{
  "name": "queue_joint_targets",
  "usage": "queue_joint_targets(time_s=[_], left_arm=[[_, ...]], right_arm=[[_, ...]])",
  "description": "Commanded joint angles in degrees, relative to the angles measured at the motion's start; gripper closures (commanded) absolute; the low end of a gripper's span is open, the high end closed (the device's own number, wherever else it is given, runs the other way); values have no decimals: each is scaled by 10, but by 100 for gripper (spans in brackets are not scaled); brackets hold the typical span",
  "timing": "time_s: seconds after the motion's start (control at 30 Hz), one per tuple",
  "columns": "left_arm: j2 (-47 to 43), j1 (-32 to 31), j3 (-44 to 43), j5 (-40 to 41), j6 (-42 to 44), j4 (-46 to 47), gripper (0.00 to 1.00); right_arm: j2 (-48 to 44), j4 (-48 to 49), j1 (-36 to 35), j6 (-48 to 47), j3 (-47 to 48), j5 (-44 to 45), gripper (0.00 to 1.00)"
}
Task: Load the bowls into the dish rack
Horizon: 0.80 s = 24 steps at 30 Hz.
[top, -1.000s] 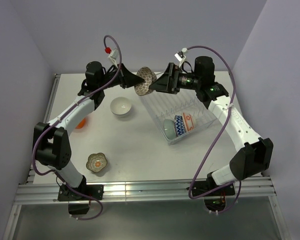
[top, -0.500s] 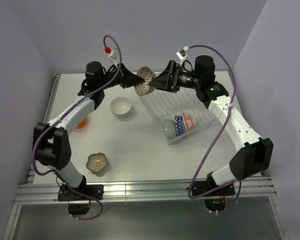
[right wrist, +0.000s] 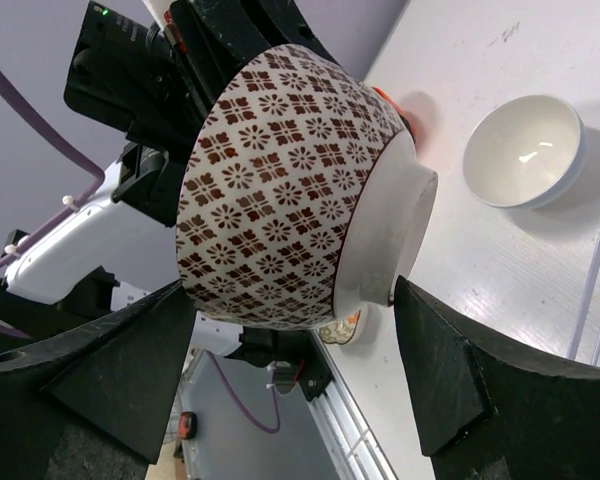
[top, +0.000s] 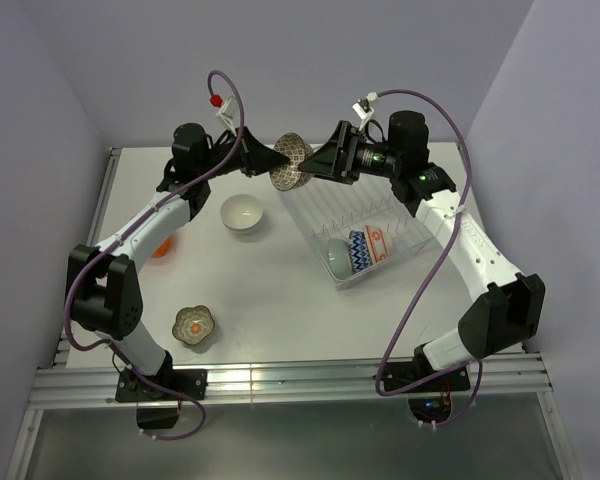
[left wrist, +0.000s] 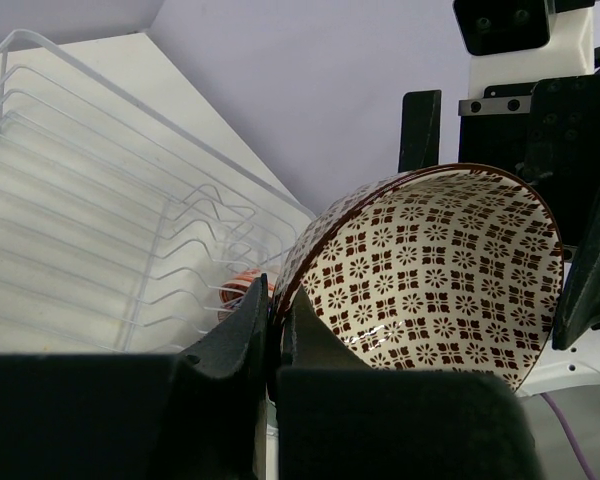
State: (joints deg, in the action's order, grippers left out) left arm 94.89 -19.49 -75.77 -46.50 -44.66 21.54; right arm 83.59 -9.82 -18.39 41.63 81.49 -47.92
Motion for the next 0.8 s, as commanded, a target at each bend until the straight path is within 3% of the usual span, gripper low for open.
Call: queue_joint_targets(time_s=[0.0, 0.13, 0.2, 0.3, 0.4, 0.43, 0.5, 0.53, 0.63, 0.77], left_arm=[[-20, -8, -13, 6, -4, 33, 100], [-22, -9, -12, 6, -6, 32, 100], [-23, -10, -11, 6, -4, 30, 100], [-25, -10, -10, 8, 0, 25, 100], [-25, -10, -9, 8, 3, 24, 100], [-25, -10, -9, 8, 3, 22, 96], [-26, -10, -9, 9, 5, 18, 82], [-27, -10, -10, 9, 6, 15, 68], [-27, -10, -16, 11, 20, -10, 49], [-34, -6, -14, 13, 35, -28, 35]], right_arm=[[1, 21, -5, -9, 24, 12, 14], [3, 4, -7, -22, 33, 41, 9], [3, 4, -8, -23, 33, 42, 11], [-1, 12, -8, -21, 26, 36, 25], [-7, 20, -7, -20, 19, 28, 44], [-8, 19, -7, -23, 18, 27, 62], [-11, 21, -6, -30, 20, 24, 83], [-10, 17, -6, -31, 22, 22, 100], [-8, 4, 1, -46, 34, 18, 100], [-6, -11, 27, -65, 51, 2, 100]])
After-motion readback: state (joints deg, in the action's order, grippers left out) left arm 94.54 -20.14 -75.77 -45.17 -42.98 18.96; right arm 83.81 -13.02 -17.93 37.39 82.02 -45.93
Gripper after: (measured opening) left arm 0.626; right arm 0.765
